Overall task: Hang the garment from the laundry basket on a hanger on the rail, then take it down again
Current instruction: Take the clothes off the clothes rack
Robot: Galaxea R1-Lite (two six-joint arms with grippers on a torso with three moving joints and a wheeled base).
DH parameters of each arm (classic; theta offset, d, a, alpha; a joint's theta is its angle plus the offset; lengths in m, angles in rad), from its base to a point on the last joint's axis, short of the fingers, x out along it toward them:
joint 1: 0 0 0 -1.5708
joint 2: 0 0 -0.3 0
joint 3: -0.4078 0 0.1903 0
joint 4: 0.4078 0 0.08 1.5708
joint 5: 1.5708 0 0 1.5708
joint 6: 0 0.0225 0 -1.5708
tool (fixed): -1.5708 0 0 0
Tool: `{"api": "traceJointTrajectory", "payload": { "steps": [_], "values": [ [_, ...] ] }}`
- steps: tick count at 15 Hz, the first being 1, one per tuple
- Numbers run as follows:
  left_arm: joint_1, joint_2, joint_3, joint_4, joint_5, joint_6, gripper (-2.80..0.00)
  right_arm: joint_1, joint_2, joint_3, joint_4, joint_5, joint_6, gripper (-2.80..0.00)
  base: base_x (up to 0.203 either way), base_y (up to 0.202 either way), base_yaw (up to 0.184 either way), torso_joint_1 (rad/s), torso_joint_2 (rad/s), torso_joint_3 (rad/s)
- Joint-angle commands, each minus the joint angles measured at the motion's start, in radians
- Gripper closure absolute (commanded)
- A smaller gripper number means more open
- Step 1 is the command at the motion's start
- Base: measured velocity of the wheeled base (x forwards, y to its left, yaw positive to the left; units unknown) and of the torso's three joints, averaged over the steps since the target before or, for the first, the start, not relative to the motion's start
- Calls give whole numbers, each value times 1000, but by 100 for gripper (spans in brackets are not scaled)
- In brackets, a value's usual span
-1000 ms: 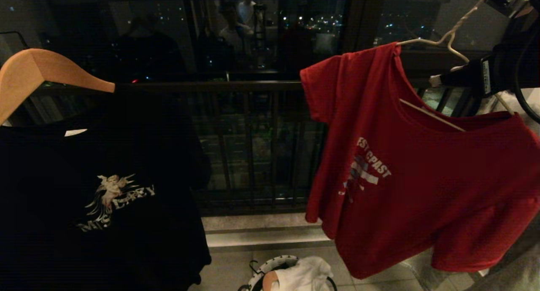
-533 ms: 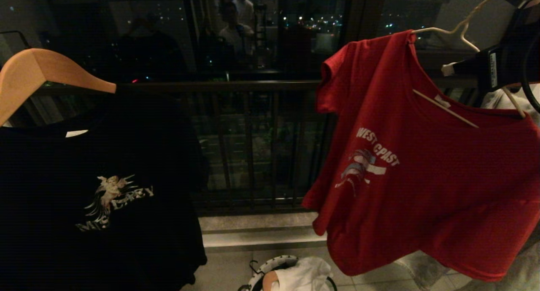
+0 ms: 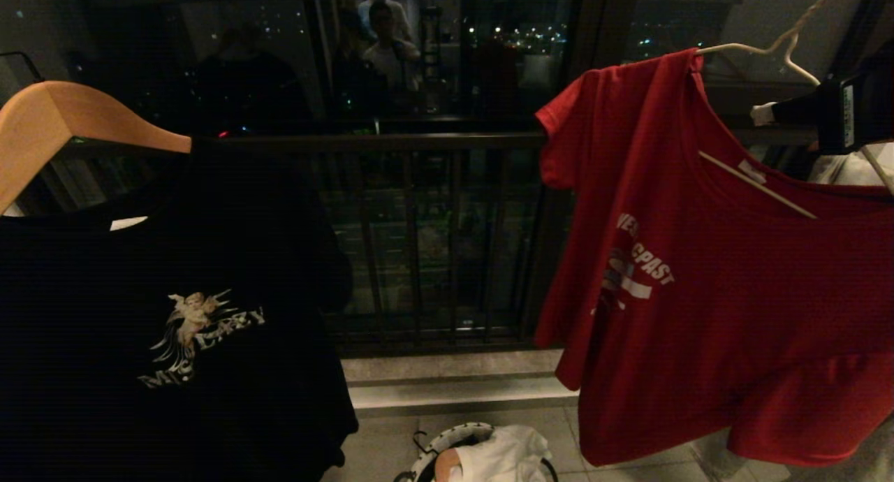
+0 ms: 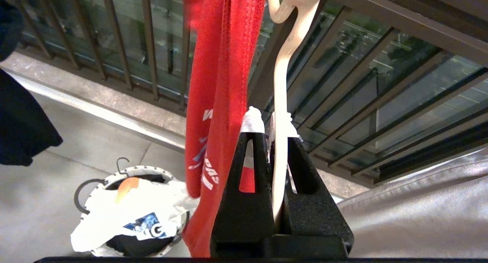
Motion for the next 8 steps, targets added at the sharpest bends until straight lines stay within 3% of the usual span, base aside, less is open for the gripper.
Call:
{"api": "traceJointTrajectory", "payload": {
  "steps": [1,4,8],
  "values": [
    [0,1,2,0,0,0,0,0,-50,37,-2,1,2,0,0,0,0,0,0,0],
    [0,0,2,0,0,0,0,0,-80,77,-6,0,16,0,0,0,0,0,0,0],
    [0,1,2,0,0,0,0,6,-88,113,-62,0,103,0,0,0,0,0,0,0]
  ]
}}
